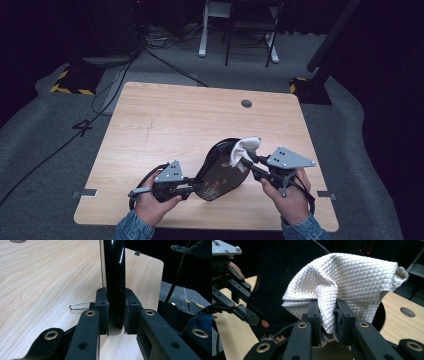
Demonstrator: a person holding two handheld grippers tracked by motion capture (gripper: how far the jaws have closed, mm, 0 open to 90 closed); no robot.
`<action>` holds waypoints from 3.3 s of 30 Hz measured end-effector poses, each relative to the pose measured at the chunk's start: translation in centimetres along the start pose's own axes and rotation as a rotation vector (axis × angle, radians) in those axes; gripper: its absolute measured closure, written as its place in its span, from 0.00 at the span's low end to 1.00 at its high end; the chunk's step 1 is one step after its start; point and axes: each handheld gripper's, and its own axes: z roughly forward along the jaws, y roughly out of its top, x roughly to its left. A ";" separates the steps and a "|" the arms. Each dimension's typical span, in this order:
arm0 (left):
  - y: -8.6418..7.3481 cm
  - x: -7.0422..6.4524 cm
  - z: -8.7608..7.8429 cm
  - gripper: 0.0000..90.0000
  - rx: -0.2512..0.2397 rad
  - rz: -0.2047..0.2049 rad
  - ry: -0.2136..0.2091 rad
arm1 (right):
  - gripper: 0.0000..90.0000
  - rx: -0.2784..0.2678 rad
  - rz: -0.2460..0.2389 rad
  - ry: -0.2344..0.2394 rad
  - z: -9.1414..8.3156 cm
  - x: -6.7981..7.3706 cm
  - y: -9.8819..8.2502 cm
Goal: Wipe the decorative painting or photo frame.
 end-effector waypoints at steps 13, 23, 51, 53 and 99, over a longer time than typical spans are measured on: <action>0.1 0.0 0.0 0.86 0.000 0.008 0.001 | 0.84 0.036 0.043 -0.037 -0.2 -1.7 -1.6; 0.1 0.0 0.1 0.85 -0.003 0.012 -0.002 | 0.84 0.067 0.086 -0.066 -0.3 -3.0 -3.1; 0.2 0.0 0.2 0.85 0.017 0.022 0.001 | 0.84 0.038 -0.058 0.052 1.0 3.0 0.9; 0.2 0.0 0.2 0.85 0.017 0.022 0.001 | 0.84 0.036 -0.070 0.060 1.1 3.5 1.2; 0.1 0.0 0.2 0.85 0.005 0.010 -0.006 | 0.84 0.096 -0.012 0.014 1.1 0.9 -1.9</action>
